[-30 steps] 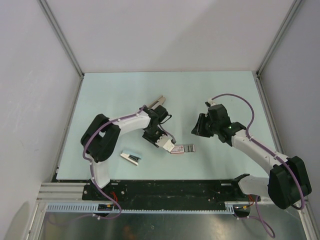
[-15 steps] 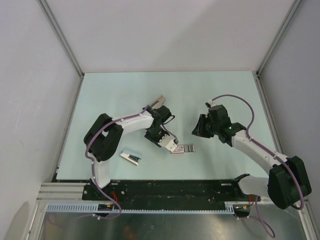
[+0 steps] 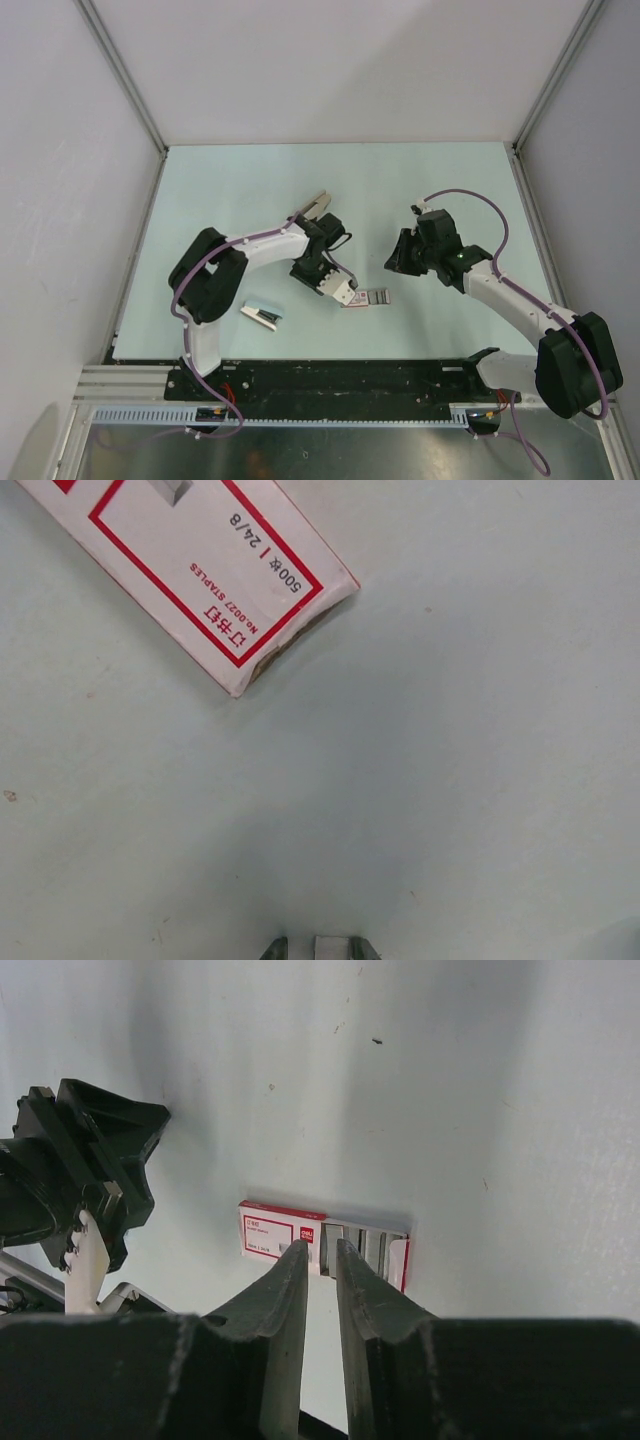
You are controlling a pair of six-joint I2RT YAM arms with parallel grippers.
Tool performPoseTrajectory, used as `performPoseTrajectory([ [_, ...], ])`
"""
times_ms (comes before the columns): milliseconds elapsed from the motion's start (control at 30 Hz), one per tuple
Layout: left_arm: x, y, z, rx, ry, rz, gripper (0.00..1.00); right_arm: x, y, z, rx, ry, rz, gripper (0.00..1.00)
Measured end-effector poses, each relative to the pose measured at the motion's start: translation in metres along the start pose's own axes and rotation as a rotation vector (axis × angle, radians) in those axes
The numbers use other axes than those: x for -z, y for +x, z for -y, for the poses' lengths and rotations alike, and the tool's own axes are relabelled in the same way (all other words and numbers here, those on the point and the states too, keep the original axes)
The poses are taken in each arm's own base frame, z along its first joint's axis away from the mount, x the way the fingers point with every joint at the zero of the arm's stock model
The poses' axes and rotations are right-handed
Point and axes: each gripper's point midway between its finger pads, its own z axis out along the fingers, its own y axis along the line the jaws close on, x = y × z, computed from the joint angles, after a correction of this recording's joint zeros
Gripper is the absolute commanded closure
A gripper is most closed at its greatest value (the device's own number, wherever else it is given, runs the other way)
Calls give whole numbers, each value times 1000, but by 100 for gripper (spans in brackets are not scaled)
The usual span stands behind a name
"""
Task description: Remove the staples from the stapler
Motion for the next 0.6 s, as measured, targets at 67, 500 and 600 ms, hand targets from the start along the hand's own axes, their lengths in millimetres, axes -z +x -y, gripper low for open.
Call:
performPoseTrajectory([
  [67,0,1,0,7,0,-5,67,0,0,0,0,0,0,79],
  [500,0,2,5,132,17,-19,99,2,-3,0,-5,-5,10,81],
  [600,1,0,5,184,12,-7,100,6,-6,-2,-5,-15,22,81],
])
